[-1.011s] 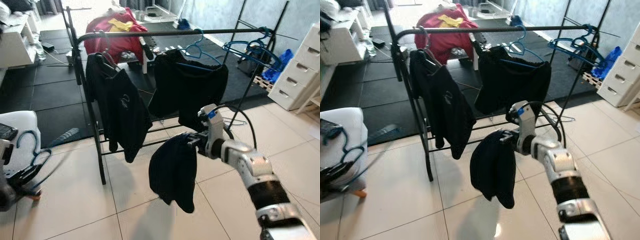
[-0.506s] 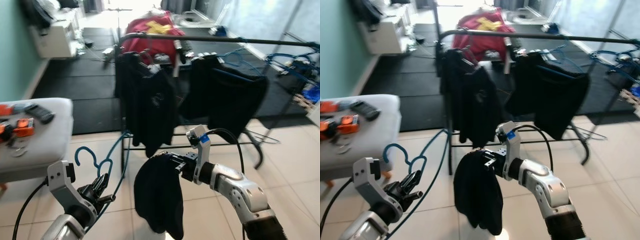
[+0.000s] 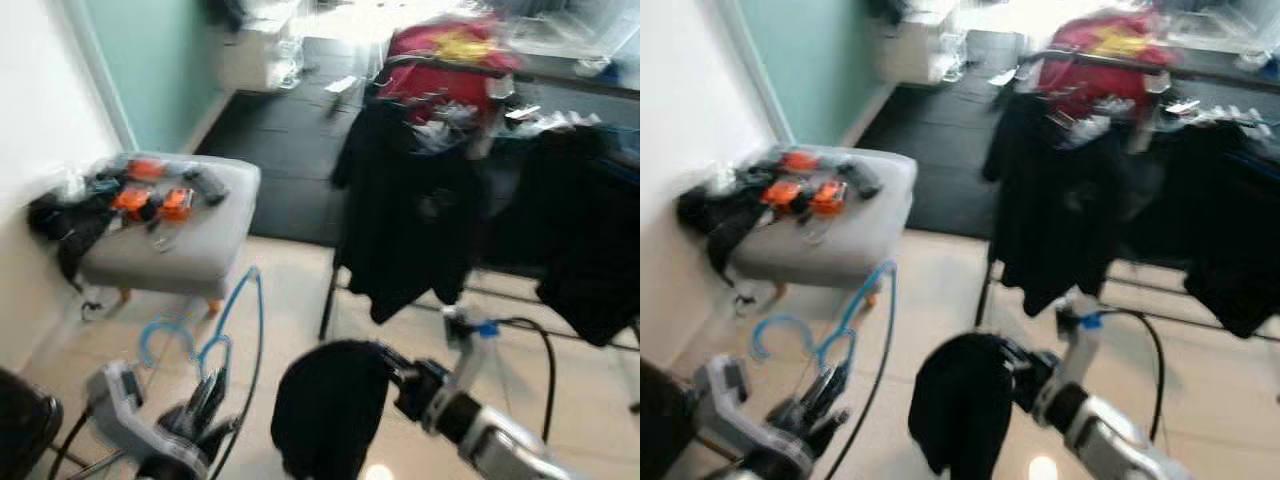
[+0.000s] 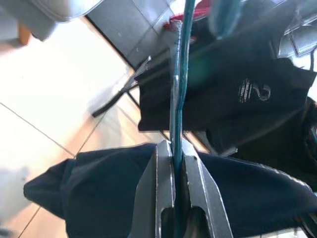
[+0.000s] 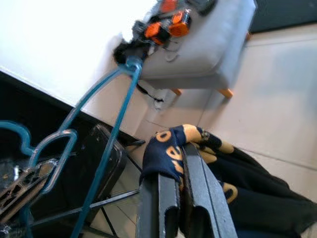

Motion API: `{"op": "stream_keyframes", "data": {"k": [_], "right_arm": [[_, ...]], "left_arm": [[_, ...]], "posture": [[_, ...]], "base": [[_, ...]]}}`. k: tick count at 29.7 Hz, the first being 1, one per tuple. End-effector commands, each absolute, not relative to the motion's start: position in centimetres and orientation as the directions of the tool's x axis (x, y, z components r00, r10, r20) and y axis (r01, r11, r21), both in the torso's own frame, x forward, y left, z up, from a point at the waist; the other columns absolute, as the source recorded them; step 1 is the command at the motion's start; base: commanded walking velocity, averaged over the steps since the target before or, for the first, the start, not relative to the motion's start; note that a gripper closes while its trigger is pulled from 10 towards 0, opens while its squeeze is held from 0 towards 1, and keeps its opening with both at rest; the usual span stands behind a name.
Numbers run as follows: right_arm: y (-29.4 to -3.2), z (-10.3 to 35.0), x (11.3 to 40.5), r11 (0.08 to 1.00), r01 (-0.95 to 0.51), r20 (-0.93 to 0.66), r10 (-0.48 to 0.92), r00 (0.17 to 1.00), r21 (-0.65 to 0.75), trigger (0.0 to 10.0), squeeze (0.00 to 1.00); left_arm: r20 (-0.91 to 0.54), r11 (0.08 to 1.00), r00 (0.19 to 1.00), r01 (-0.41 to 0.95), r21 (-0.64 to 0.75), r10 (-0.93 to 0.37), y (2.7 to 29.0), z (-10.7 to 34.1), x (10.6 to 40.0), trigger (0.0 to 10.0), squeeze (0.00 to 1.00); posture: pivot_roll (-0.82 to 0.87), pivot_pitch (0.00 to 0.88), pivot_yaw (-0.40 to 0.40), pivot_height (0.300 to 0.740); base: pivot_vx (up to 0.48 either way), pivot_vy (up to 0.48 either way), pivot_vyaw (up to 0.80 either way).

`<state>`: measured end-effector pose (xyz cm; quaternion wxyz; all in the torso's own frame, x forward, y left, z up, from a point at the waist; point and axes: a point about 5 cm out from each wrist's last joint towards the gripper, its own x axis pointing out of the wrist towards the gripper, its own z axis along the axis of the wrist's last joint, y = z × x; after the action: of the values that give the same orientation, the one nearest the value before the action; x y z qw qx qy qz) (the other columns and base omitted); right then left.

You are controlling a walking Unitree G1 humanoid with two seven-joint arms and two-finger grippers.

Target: Hang hanger

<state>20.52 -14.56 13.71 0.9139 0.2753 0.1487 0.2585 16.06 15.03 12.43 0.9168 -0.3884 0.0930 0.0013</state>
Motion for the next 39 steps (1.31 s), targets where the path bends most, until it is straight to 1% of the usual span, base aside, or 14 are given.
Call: {"op": "stream_keyframes", "data": {"k": [1, 2, 3, 4, 5, 15, 16, 17, 18, 19, 21, 24, 32, 39], "right_arm": [[-13.6, 15.2, 20.3, 0.676, -0.465, -0.043, 0.591, 0.805, 0.571, 10.0, 0.0], [-13.6, 15.2, 20.3, 0.676, -0.465, -0.043, 0.591, 0.805, 0.571, 10.0, 0.0], [-13.5, 14.7, 21.4, 0.667, -0.469, -0.023, 0.588, 0.809, 0.579, 10.0, 0.0], [-14.0, 14.0, 22.4, 0.719, -0.471, -0.03, 0.562, 0.826, 0.511, 10.0, 0.0], [-13.9, 13.1, 22.9, 0.721, -0.469, -0.044, 0.567, 0.823, 0.51, 10.0, 0.0], [-13.2, 14.6, 22.5, 0.728, -0.519, -0.052, 0.601, 0.798, 0.448, 10.0, 0.0], [-13.0, 14.8, 22.4, 0.732, -0.527, -0.063, 0.607, 0.792, 0.431, 10.0, 0.0], [-13.0, 14.8, 22.4, 0.732, -0.527, -0.063, 0.607, 0.792, 0.431, 10.0, 0.0], [-13.0, 14.9, 22.1, 0.737, -0.535, -0.073, 0.612, 0.787, 0.413, 10.0, 0.0], [-13.0, 14.9, 22.1, 0.737, -0.535, -0.073, 0.612, 0.787, 0.413, 10.0, 0.0], [-12.9, 15.0, 22.1, 0.743, -0.53, -0.099, 0.613, 0.784, 0.409, 10.0, 0.0], [-12.7, 14.5, 22.4, 0.747, -0.524, -0.112, 0.611, 0.784, 0.41, 10.0, 0.0], [-12.9, 13.9, 21.9, 0.744, -0.518, -0.143, 0.619, 0.773, 0.421, 10.0, 0.0], [-12.7, 13.8, 21.5, 0.739, -0.517, -0.154, 0.625, 0.765, 0.431, 10.0, 0.0]], "left_arm": [[-0.179, 0.702, 0.982, -0.082, -0.707, -0.066, 14.9, 12.6, 16.0, 10.0, 0.0], [-0.179, 0.702, 0.982, -0.082, -0.707, -0.066, 14.9, 12.6, 16.0, 10.0, 0.0], [-0.166, 0.714, 0.984, -0.069, -0.697, -0.067, 14.9, 12.8, 16.3, 10.0, 0.0], [-0.147, 0.731, 0.987, -0.053, -0.681, -0.065, 14.8, 13.1, 16.7, 10.0, 0.0], [-0.132, 0.736, 0.99, -0.052, -0.675, -0.051, 14.9, 13.3, 17.1, 10.0, 0.0], [-0.102, 0.788, 0.993, -0.01, -0.616, -0.067, 14.4, 13.7, 17.2, 10.0, 0.0], [-0.102, 0.83, 0.993, -0.002, -0.558, -0.066, 14.4, 13.7, 16.7, 10.0, 0.0], [-0.102, 0.83, 0.993, -0.002, -0.558, -0.066, 14.4, 13.7, 16.7, 10.0, 0.0], [-0.107, 0.871, 0.993, -0.004, -0.491, -0.056, 14.4, 13.8, 16.1, 10.0, 0.0], [-0.107, 0.871, 0.993, -0.004, -0.491, -0.056, 14.4, 13.8, 16.1, 10.0, 0.0], [-0.096, 0.923, 0.993, 0.022, -0.384, -0.063, 13.9, 14.0, 15.6, 10.0, 0.0], [-0.069, 0.906, 0.99, 0.085, -0.415, -0.125, 13.0, 14.2, 16.1, 10.0, 0.0], [-0.037, 0.878, 0.975, 0.181, -0.443, -0.219, 11.3, 14.6, 16.6, 10.0, 0.0], [-0.036, 0.882, 0.977, 0.172, -0.44, -0.208, 11.1, 14.6, 16.3, 10.0, 0.0]], "posture": [[0.01, 0.114, -0.069, 0.74], [0.01, 0.114, -0.069, 0.74], [0.0, 0.105, -0.057, 0.74], [0.0, 0.095, -0.047, 0.74], [0.0, 0.094, -0.049, 0.74], [0.0, 0.115, -0.066, 0.74], [0.0, 0.117, -0.07, 0.74], [0.0, 0.117, -0.07, 0.74], [0.0, 0.114, -0.071, 0.74], [0.0, 0.114, -0.071, 0.74], [-0.01, 0.112, -0.075, 0.74], [0.01, 0.121, -0.096, 0.74], [0.01, 0.13, -0.084, 0.74], [0.01, 0.129, -0.077, 0.74]], "base": [[0.0, 0.0, 0.79], [0.0, 0.0, 0.79], [0.0, 0.0, 0.79], [0.0, 0.0, 0.79], [0.0, 0.0, 0.79], [0.0, 0.0, 0.71], [0.0, 0.0, 0.67], [0.0, 0.0, 0.67], [0.0, 0.0, 0.67], [0.0, 0.0, 0.67], [0.0, 0.0, 0.67], [0.0, 0.0, 0.68], [0.0, 0.0, 0.69], [0.0, 0.0, 0.71]]}}
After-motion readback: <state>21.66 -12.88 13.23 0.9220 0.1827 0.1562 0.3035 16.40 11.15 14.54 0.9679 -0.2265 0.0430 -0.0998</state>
